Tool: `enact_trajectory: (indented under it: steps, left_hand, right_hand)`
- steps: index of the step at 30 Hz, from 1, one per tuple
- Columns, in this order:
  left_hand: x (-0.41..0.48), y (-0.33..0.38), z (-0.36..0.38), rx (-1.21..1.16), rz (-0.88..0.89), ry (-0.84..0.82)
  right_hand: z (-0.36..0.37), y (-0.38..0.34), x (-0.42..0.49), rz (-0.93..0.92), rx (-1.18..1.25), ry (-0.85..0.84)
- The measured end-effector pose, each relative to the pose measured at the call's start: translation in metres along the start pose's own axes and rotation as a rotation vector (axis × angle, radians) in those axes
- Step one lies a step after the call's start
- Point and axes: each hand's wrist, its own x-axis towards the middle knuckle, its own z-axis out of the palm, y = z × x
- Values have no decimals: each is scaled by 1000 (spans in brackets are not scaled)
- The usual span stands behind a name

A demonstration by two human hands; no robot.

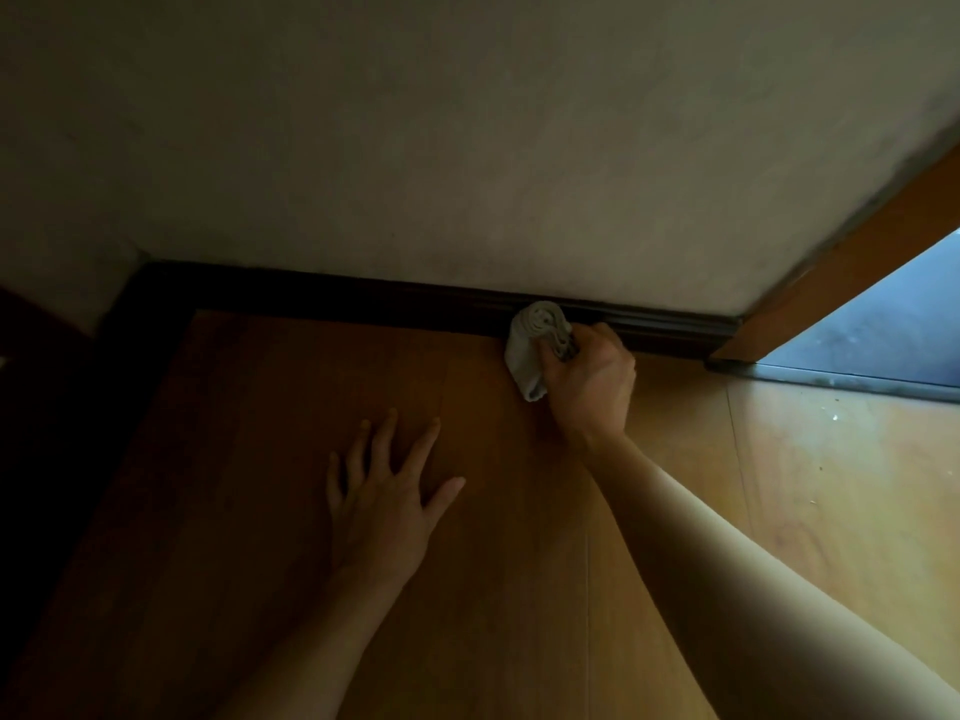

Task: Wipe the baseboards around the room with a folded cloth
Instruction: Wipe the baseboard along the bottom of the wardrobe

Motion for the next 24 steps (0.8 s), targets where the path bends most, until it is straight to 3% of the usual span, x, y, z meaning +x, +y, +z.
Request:
enact_trajectory:
  steps: [8,17,24]
  left_hand:
    - [0,2,-2,17,-13,-14]
    - [2,19,-13,13,32,-71]
    - [2,28,-13,66,64,-93]
  right_hand:
    - [21,-36,-5,27,65,-84]
    - [-34,32,6,77,-19,32]
    - [-62,66,8,238,-59,113]
